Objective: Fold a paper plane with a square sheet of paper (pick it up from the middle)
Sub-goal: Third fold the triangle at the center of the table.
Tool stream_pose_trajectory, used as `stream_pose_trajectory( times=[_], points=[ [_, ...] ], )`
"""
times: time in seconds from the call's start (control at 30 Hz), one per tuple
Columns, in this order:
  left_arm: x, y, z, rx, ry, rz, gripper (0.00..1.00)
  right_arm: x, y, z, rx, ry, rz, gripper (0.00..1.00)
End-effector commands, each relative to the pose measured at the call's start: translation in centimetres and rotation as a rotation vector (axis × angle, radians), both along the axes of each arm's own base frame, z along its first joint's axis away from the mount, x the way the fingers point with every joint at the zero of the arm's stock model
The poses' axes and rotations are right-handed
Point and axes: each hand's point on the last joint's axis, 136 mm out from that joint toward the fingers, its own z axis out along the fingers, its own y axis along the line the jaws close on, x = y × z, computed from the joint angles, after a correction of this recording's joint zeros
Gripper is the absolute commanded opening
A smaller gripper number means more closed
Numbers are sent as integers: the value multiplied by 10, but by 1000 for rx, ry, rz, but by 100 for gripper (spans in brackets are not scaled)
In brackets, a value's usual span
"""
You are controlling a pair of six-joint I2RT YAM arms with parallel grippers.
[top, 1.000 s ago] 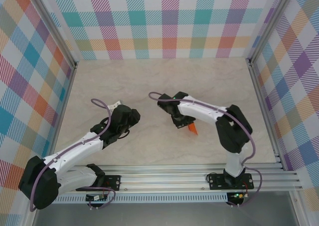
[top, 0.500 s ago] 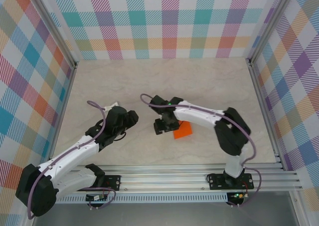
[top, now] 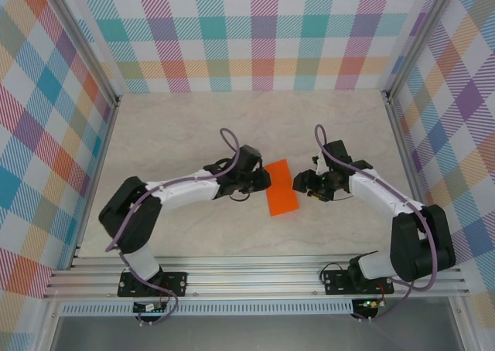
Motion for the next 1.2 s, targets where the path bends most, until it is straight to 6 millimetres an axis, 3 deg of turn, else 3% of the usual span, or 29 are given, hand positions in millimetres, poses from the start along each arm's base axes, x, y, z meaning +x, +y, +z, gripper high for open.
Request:
stream_pose_trajectory(
  times=[0.0,0.13,0.3,0.47,0.77,1.0,1.17],
  points=[
    [-6,-15,-23,34,64,-35,19,7,18,4,138,-14,69,57],
    [-7,-26,-40,53,95,-51,17,14,23,-3,174,5,99,55],
    [-6,-22,-58,89,123,-25,15,25,20,-15,145,26,114,54],
    [-8,-18,-65,107,131,-26,14,35,29,-18,177,41,162,51],
    [-10,-20,-64,100,126,-51,15,49,30,-29,145,69,193,46],
    [-10,-18,-64,106,123,-51,15,50,12,-35,37,47,144,53],
    [-10,-19,-61,102,117,-53,15,43,22,-46,108,101,163,55]
  ],
)
